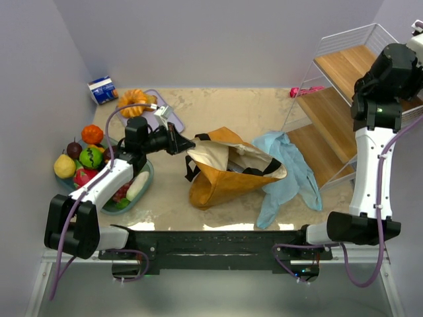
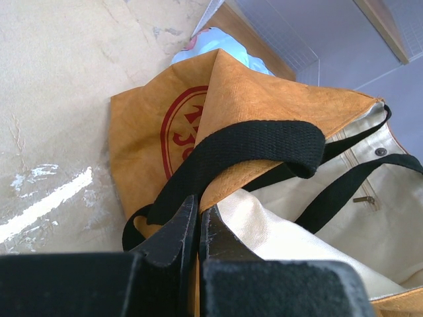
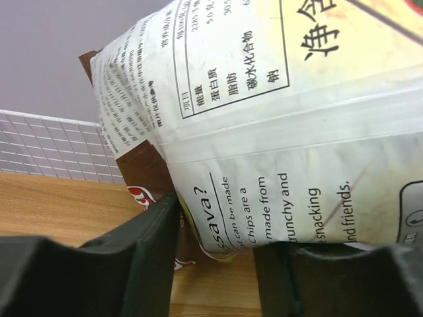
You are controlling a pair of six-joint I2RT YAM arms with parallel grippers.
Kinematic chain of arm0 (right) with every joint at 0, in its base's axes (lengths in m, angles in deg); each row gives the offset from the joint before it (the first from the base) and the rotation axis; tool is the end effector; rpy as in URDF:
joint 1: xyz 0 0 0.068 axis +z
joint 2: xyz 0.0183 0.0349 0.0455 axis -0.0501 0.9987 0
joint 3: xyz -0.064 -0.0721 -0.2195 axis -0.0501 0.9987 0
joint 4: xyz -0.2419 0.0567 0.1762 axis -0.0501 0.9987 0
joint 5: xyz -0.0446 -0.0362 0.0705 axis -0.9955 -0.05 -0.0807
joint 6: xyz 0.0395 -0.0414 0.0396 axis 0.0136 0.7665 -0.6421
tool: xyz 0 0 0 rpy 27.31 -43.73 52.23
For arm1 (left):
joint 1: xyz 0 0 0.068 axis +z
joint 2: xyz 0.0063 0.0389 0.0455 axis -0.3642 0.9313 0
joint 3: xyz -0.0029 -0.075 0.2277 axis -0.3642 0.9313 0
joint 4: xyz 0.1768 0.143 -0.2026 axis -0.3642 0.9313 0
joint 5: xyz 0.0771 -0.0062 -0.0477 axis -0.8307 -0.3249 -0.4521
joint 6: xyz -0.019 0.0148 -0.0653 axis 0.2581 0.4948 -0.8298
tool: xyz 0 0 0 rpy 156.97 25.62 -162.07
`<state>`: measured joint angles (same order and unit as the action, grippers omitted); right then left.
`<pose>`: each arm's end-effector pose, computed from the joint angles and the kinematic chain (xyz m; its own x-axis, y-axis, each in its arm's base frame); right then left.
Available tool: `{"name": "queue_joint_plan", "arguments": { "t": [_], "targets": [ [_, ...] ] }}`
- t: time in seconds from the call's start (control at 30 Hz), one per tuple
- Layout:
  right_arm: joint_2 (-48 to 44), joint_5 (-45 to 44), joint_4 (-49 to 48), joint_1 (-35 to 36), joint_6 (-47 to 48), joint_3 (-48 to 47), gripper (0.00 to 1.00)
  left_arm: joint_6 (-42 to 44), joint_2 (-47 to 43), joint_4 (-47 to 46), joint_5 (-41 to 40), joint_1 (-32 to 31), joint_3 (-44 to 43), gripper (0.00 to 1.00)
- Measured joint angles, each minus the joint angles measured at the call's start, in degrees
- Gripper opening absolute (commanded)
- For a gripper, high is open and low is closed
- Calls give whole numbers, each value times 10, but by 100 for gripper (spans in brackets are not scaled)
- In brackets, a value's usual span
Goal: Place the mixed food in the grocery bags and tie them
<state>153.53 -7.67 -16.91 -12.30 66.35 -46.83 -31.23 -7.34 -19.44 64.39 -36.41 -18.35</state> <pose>0.3118 -0.1003 0.5270 -0.0455 -0.0682 -0.9966 0.9202 0.3855 -0.0684 0.3320 -0.1291 0.2112 -0.6451 -0.1818 -0.7422 0.5809 0.5144 -0.6309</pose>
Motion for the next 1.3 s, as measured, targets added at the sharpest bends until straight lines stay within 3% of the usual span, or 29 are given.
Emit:
{"name": "queue_joint_plan", "arguments": {
  "t": [0.27, 0.67, 1.0, 1.2, 1.3],
  "targets": [
    [-9, 42, -11, 0, 6, 1, 0, 0, 1, 0, 0, 0, 0, 0],
    [-35, 130, -2, 29, 16, 7, 0, 0, 1, 0, 3, 0, 0, 0],
    [11, 112, -1, 331, 90, -37, 0, 1, 1, 0, 4, 0, -2, 0],
    [10, 188, 59, 484, 78, -24, 0, 7, 1, 16, -2, 0, -39, 0],
    [-15, 238, 70, 562, 69, 34, 0, 21, 2, 44, -23, 0, -67, 0]
  ]
}}
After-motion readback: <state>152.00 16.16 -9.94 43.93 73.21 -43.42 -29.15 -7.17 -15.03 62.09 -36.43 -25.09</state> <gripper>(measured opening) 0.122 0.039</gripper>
